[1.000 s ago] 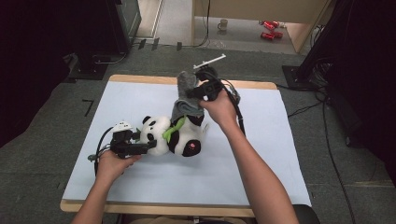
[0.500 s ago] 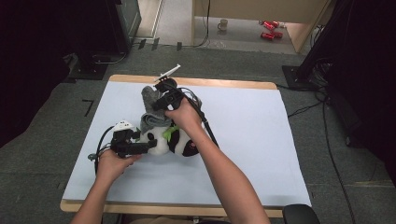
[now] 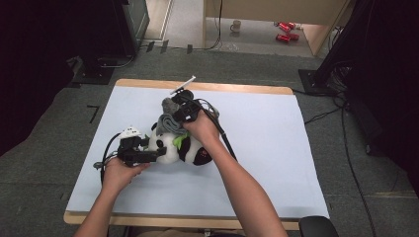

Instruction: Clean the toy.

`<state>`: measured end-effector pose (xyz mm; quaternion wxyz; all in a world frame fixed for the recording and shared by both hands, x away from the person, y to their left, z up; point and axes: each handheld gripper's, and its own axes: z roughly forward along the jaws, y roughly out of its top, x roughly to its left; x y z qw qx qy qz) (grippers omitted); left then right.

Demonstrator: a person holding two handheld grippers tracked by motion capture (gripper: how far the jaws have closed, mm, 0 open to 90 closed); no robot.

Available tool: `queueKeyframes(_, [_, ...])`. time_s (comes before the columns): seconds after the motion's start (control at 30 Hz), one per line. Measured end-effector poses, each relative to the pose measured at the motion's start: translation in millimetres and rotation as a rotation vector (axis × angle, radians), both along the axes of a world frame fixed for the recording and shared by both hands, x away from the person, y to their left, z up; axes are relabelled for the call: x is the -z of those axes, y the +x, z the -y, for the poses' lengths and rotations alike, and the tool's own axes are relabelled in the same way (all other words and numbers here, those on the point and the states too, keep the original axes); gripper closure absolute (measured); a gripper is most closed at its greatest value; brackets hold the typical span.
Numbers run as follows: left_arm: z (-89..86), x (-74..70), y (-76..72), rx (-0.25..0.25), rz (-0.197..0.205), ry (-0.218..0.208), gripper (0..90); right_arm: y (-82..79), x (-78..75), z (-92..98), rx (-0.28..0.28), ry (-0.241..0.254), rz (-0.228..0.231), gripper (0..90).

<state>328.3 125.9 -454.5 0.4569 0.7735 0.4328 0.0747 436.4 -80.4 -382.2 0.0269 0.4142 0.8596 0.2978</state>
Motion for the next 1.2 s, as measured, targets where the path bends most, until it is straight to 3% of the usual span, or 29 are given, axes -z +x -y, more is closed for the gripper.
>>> queueKeyframes(0.1, [-0.5, 0.2, 0.5, 0.000, -0.003, -0.005, 20.9, 1.0, 0.1, 12.2, 0.016, -0.013, 0.004, 76.3])
queueKeyframes(0.2, [0.9, 1.1, 1.1, -0.002, 0.002, -0.011, 21.0, 1.3, -2.2, 34.1, 0.045, 0.010, 0.003, 76.2])
queueKeyframes(0.5, [0.2, 2.7, 1.6, -0.002, -0.006, -0.015, 20.8, 0.6, -15.5, 66.4, 0.102, 0.017, 0.024, 76.9])
queueKeyframes(0.7, [1.6, 1.5, 0.3, 0.000, 0.015, -0.001, 20.7, -5.9, -16.0, 102.2, 0.141, 0.014, 0.023, 76.9])
queueKeyframes(0.8, [2.0, 1.2, 0.1, 0.000, 0.024, 0.007, 20.8, -6.9, -21.5, 107.8, 0.155, 0.015, 0.039, 76.9])
queueKeyframes(0.97, [1.9, 0.0, -0.2, -0.007, 0.042, 0.018, 20.7, -11.8, -44.7, 109.8, 0.146, 0.092, 0.077, 77.1])
queueKeyframes(1.03, [2.6, -1.3, -0.9, -0.004, 0.055, 0.028, 20.8, -14.0, -52.3, 104.2, 0.130, 0.134, 0.082, 77.1])
queueKeyframes(1.2, [1.0, -2.6, -0.9, -0.002, 0.045, 0.007, 20.8, -22.7, -62.2, 76.5, 0.049, 0.157, 0.100, 77.0])
